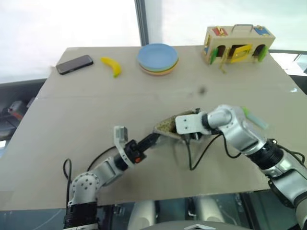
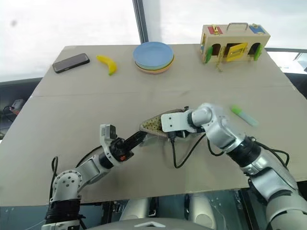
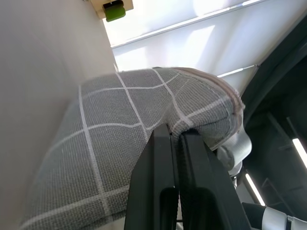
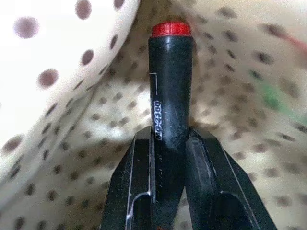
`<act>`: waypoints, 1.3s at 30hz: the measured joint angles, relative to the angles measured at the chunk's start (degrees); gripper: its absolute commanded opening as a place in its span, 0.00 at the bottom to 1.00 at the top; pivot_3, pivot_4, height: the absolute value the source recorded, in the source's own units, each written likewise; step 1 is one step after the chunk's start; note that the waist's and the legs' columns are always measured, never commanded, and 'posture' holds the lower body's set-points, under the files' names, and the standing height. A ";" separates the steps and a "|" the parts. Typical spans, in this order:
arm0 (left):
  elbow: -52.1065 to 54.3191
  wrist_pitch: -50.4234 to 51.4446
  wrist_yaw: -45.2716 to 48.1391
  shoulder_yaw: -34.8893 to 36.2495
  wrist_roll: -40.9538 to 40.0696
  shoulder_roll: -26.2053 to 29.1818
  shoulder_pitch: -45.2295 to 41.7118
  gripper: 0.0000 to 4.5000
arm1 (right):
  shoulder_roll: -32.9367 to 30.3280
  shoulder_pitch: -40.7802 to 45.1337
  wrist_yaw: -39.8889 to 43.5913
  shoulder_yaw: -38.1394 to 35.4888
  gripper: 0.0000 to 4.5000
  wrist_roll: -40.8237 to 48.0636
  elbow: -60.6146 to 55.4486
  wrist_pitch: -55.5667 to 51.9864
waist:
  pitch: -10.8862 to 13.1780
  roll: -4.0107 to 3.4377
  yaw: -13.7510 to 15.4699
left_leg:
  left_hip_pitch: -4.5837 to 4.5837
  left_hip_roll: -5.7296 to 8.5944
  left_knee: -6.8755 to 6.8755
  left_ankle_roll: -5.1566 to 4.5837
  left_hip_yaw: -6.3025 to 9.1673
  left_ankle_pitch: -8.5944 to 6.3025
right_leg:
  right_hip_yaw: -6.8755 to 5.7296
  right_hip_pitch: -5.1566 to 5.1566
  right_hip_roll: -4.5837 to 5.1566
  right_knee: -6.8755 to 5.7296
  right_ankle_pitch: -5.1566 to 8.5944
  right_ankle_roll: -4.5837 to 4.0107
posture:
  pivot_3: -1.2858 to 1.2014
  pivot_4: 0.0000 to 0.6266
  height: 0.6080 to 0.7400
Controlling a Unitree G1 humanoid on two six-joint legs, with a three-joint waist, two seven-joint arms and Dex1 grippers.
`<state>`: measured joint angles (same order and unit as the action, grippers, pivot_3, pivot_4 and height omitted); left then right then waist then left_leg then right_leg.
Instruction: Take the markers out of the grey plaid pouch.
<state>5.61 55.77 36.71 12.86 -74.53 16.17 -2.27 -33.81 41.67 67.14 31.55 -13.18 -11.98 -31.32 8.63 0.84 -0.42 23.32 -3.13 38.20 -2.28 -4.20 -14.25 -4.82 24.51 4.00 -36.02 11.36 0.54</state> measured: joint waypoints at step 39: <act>-1.94 -39.08 14.57 -8.77 38.38 0.95 -8.45 0.00 | 18.74 -8.61 -31.05 -35.44 0.07 39.33 -9.98 -7.47 | 0.14 0.01 1.08 | 0.54 0.26 0.02 -0.13 0.02 -0.05 | -0.01 0.46 -0.15 0.07 -0.13 0.26 | 0.52 0.24 1.00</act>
<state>3.67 16.69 51.28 4.09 -36.15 17.12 -10.72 -15.07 33.06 36.09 -3.89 26.15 -21.96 -38.79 8.76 0.85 0.66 23.86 -2.86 38.23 -2.41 -4.18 -14.30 -4.83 24.97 3.85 -35.95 11.23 0.80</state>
